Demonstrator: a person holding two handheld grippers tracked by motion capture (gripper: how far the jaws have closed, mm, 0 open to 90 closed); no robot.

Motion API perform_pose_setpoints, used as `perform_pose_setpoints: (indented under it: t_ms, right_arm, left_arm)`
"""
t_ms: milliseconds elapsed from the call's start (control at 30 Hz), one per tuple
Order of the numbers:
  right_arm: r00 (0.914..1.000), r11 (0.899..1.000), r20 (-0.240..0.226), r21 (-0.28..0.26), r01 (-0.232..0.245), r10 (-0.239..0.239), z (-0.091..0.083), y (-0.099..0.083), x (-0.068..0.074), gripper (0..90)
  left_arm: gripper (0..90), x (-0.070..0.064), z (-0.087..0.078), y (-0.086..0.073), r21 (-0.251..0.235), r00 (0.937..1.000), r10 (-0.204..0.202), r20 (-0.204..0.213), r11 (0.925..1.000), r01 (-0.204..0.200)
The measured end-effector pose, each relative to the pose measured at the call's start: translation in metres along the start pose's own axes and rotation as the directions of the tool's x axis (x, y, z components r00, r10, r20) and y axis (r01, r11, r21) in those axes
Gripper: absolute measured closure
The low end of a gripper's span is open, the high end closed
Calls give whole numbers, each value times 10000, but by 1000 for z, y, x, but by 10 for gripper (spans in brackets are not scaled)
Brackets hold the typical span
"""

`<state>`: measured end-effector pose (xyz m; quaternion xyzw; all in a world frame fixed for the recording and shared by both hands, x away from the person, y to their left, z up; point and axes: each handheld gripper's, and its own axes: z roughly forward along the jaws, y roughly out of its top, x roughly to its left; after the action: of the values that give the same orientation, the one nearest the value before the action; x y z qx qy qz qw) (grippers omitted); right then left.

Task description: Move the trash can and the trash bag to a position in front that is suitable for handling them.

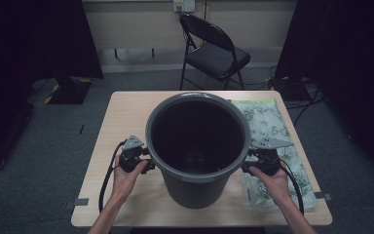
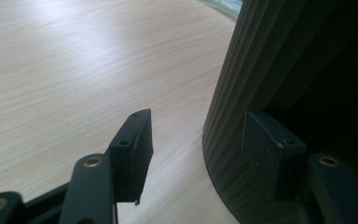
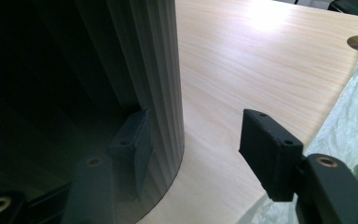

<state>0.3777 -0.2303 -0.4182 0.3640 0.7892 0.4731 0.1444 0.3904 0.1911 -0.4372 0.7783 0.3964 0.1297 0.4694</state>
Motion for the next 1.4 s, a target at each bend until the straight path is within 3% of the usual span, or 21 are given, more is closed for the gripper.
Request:
perform_pose_setpoints:
  t_ms: [167,300,400,433,567,633,700,800,867,900,1000,1067,1300,1400]
  right_arm:
    - [10000,10000,-35,-27,-60,60,-5,-5,0,360]
    - [9992,9991,373,406,99,-114,-1,-16,-10,422]
    - [9965,9967,828,812,64,-131,0,-30,-22,480]
    - [9940,9950,1082,957,-276,171,-2,-41,-32,504]
    - [9893,9919,1436,1189,-448,274,-4,-55,-40,528]
    - [9845,9884,1752,1480,-352,88,-4,-62,-43,534]
    - [9844,9868,1737,1521,-563,294,-4,-68,-45,532]
    - [9851,9820,1713,1831,-457,139,0,-73,-43,518]
    - [9873,9765,1588,2121,-394,53,3,-77,-40,511]
    - [9877,9772,1560,2112,-198,-137,5,-78,-37,509]
    - [9898,9779,1410,2090,-79,-221,8,-78,-31,512]
    - [9896,9773,1396,2120,55,-359,10,-77,-27,514]
    - [9940,9731,933,2278,337,-563,15,-74,-14,538]
    - [9900,9808,1271,1919,362,-614,9,-70,-18,568]
  left_arm:
    - [304,6,0,0,60,9999,-54,115,10000,53]
    - [233,8,-4,1,106,9999,-13,123,9999,12]
    - [232,11,-10,3,6,9999,91,66,10000,-91]
    - [231,12,-12,4,-125,9998,58,166,9999,-56]
    - [225,18,-19,5,-351,9989,-127,460,9993,143]
    - [221,18,-20,8,-240,9993,-81,356,9997,90]
    - [250,17,-22,11,-118,9995,29,312,9999,-25]
    - [291,15,-29,16,-295,9981,50,612,9996,-32]
    - [358,17,-35,21,-303,9932,74,1158,9995,-39]
    - [365,17,-39,23,-339,9923,165,1229,9993,-125]
    - [366,19,-48,30,-570,9913,396,1254,9978,-327]
    - [366,19,-52,34,-765,9902,346,1353,9968,-244]
    - [354,20,-58,51,-832,9851,651,1592,9952,-524]
    - [352,22,-62,58,-937,9847,709,1592,9940,-564]
